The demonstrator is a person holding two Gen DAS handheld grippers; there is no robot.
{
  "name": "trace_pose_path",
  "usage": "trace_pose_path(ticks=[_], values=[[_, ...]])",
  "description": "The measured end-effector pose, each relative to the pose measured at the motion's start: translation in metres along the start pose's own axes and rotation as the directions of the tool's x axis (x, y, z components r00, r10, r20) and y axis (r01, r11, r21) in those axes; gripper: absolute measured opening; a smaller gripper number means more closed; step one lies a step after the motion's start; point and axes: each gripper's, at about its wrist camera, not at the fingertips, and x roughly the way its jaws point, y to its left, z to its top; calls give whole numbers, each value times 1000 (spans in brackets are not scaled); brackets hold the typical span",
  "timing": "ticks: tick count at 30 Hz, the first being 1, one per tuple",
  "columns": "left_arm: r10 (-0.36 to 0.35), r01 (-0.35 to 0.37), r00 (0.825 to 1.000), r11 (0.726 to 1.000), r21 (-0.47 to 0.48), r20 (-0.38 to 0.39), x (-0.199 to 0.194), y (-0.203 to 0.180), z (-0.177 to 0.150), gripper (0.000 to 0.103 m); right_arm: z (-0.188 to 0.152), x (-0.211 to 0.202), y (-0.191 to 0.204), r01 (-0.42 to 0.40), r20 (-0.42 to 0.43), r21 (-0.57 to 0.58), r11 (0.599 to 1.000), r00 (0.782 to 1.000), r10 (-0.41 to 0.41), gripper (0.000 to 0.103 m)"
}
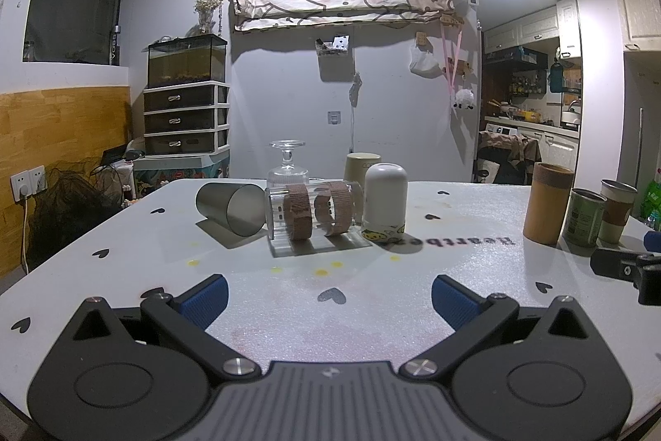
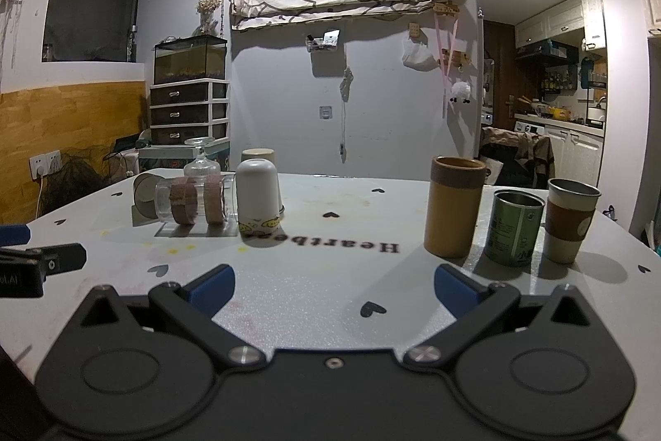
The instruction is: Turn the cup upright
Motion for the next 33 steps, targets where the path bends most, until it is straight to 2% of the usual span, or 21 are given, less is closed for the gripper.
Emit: trace_pose_path(ticks=[24,29,33], values=[[0,0,1000,1000,-1,-1,0,0,0,103,0,0,-2,1,1,10,1000,1000,-1,103],[2,-2,1000,1000,-5,-4,0,0,0,103,12,7,-4,-23,3,30,999,1000,23,103],[6,-6,1000,1000,-11,-9,-1,0,-2,103,38,26,-1,-64,4,61,996,998,63,103]])
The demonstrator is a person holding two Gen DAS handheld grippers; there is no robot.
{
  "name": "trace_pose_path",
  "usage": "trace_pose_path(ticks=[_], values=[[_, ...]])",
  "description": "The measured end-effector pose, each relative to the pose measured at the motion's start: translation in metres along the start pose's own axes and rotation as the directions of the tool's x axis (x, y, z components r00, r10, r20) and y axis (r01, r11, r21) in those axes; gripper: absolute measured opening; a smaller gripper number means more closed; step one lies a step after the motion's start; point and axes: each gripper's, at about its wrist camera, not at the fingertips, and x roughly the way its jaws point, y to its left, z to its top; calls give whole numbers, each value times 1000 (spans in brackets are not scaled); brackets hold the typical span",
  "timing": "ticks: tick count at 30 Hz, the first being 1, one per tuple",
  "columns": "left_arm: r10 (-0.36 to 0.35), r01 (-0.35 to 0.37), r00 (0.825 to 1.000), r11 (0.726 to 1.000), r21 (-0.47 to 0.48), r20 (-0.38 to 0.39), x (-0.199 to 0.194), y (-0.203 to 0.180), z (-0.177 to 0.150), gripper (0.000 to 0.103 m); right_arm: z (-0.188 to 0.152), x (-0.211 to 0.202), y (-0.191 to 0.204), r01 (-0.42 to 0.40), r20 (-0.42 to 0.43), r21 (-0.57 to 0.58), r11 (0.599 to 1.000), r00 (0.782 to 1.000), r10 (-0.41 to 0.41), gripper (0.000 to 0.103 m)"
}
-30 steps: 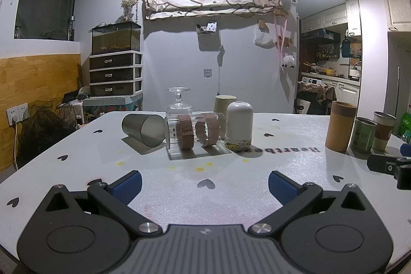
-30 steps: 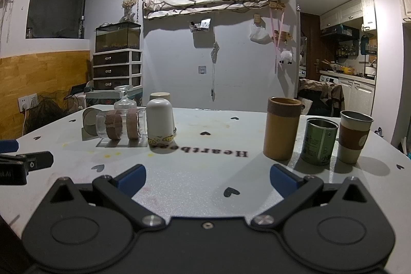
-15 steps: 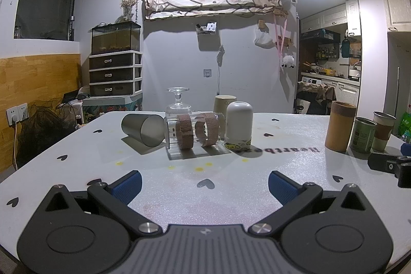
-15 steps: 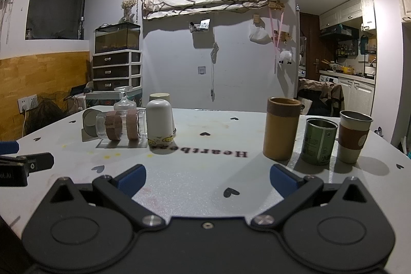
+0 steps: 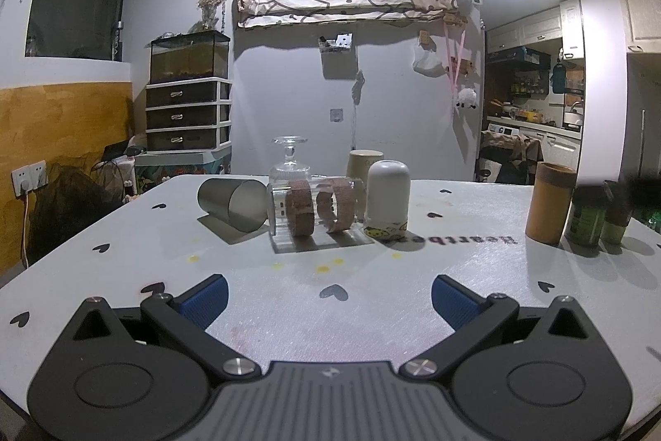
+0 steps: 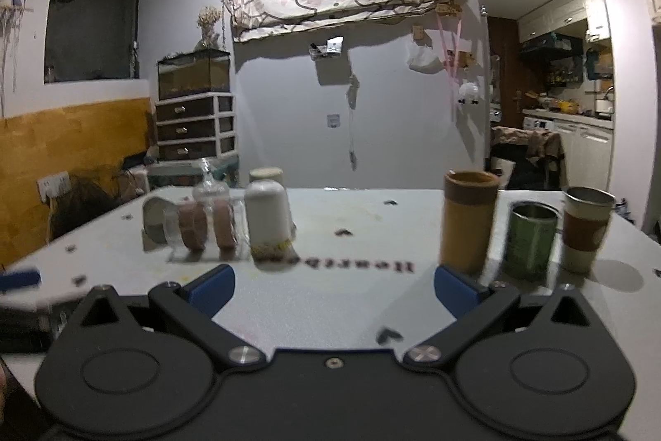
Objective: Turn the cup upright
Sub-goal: 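Reach the right tool to the upside-down white cup and close on it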
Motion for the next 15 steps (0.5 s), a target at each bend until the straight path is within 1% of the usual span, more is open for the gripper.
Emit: trace_pose_path(ticks=[4,7,10,15], values=[[8,-8,1000,1000,-9,-9,1,3,-2,103,29,29,9,-10,-12,38,999,1000,11,103],[14,-14,1000,1000,-13,-14,8,10,-6,103,49,62,17,-12,-33,80,997,999,15,103],[23,-23,1000,1000,-20,-19,9,16,-9,103,63,96,30,-32,-57,76,997,998,36,103],[40,-41,999,999,-27,-17,11,24,-14,103,82,156,46,-9,-101,83,997,995,17,103]])
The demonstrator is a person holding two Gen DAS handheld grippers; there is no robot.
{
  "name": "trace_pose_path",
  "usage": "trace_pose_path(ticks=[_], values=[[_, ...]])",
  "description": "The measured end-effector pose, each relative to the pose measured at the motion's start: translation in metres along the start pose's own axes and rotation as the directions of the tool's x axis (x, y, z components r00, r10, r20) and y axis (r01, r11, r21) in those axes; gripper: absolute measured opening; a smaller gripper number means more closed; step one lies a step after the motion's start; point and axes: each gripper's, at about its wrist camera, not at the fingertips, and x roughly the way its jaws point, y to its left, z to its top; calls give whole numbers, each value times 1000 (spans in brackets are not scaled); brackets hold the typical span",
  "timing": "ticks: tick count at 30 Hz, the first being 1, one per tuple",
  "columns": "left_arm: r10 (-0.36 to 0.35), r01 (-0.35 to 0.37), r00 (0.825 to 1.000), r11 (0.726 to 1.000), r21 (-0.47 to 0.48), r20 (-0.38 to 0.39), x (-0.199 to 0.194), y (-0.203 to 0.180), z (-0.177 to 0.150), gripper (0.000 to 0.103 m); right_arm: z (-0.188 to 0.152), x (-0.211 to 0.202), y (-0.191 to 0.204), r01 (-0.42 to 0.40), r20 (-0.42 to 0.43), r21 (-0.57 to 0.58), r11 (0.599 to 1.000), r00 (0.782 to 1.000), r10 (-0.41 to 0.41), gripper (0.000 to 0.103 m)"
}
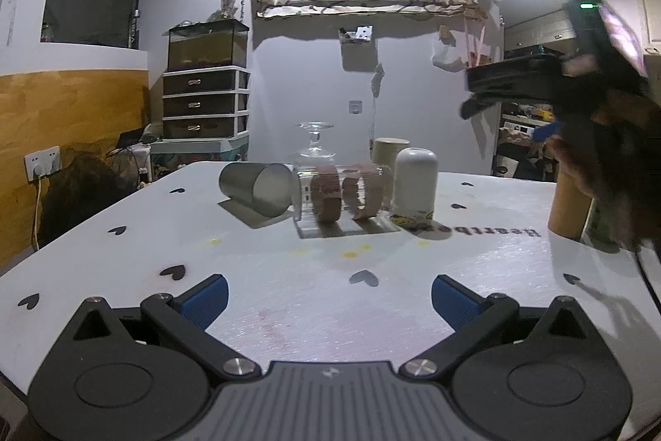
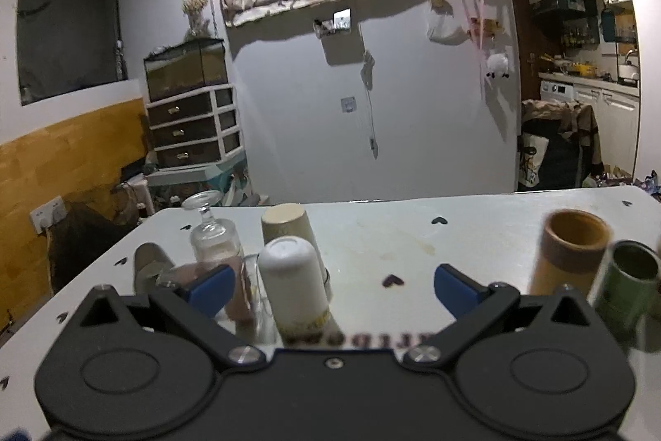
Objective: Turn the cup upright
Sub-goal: 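Reach the right tool to the upside-down white cup and close on it, then lift the white cup with the right tool and rotate it sideways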
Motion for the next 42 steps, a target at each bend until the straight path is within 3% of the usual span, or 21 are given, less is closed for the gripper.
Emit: trace_pose_path(ticks=[8,16,19,20,25,33,42], values=[[15,-15,1000,999,-35,-18,8,17,-8,103,8,81,15,23,-97,14,1000,995,-22,96],[28,-29,999,998,-47,-35,12,27,-10,103,0,131,34,11,-156,17,1000,988,-8,89],[28,-29,999,999,-45,-34,12,29,-10,103,-4,141,36,24,-181,11,1000,983,-22,76],[28,-29,999,999,-46,-34,12,29,-10,103,-5,142,36,16,-185,19,1000,983,-12,67],[18,-20,999,998,-62,-36,13,31,-10,103,-13,122,32,-3,-177,6,1000,984,4,64],[-21,19,999,998,-59,-35,14,21,-10,103,-53,46,4,-62,-95,-15,998,994,60,64],[-146,145,988,989,-28,-47,17,-11,-9,103,-90,-40,-27,-117,-8,46,992,993,117,63]])
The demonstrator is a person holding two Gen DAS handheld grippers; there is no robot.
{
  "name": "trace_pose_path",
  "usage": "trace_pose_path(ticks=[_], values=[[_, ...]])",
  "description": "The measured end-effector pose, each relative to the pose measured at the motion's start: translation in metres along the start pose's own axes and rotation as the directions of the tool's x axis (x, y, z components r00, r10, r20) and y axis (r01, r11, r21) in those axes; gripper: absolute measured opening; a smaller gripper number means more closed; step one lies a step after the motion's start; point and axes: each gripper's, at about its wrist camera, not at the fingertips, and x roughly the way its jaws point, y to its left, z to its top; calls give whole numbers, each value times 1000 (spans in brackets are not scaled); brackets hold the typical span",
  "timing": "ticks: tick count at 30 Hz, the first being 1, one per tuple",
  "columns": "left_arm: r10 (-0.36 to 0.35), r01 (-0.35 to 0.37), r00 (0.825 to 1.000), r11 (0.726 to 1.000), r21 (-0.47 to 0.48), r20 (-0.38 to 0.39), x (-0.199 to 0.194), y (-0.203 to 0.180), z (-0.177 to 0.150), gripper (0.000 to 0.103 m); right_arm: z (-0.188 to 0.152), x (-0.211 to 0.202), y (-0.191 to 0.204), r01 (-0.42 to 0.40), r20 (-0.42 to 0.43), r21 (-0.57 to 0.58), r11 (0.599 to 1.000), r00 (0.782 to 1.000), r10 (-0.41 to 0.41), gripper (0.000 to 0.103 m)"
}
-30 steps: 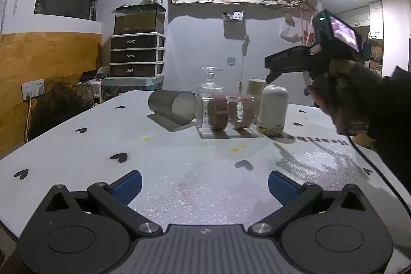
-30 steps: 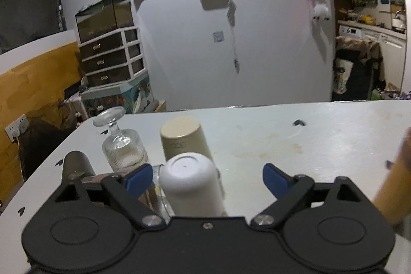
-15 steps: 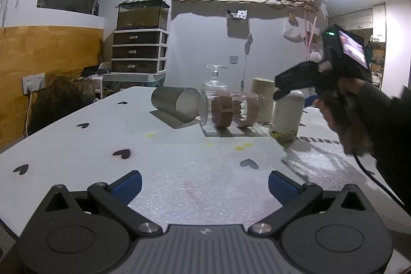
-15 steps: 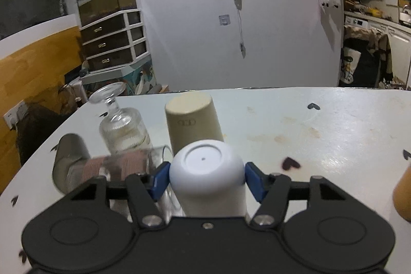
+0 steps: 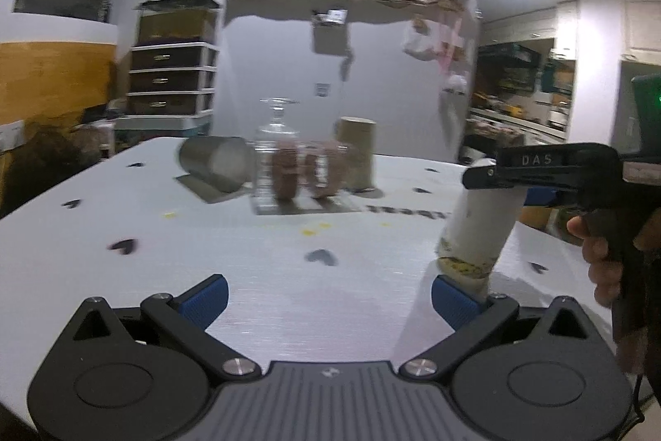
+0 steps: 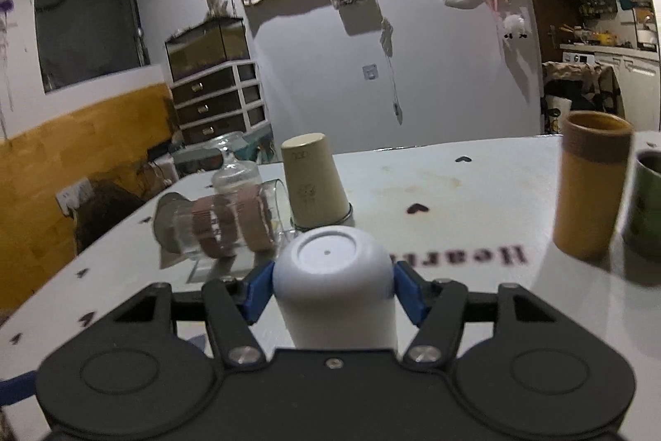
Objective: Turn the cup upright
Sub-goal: 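Lift the white cup with the right tool and rotate it sideways, then grasp the cup's patterned rim end with the left tool while the right tool releases it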
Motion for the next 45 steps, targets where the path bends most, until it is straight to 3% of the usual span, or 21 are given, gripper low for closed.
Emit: trace_pose_path(ticks=[4,10,19,29,34,37,39,42,45], values=[[-84,85,996,996,8,-28,8,-18,-3,103,-5,-28,2,-32,29,-11,999,999,32,63],[-213,214,974,977,13,-74,27,-47,-8,103,-12,-59,18,-132,46,-42,990,990,134,63],[-149,149,984,989,-9,-101,43,-45,-13,103,-31,-87,19,-189,19,-49,981,981,191,63],[-112,107,987,993,-51,-119,39,-29,-17,102,-68,-111,-11,-82,-59,-9,997,995,81,63],[-198,177,971,972,-156,-134,37,-20,-6,101,-85,-114,-15,-47,-110,-18,999,993,44,63],[-274,231,948,943,-240,-164,43,-20,4,101,-90,-114,-15,-39,-114,-25,999,993,36,63],[-361,286,910,904,-318,-206,51,-21,9,99,-91,-114,-14,-37,-107,-30,999,994,33,63],[-499,343,824,816,-466,-268,68,-25,16,97,-94,-115,-13,-34,-94,-39,999,995,31,63],[-606,326,733,712,-622,-309,84,-30,16,96,-95,-115,-12,-35,-85,-36,999,996,32,63]])
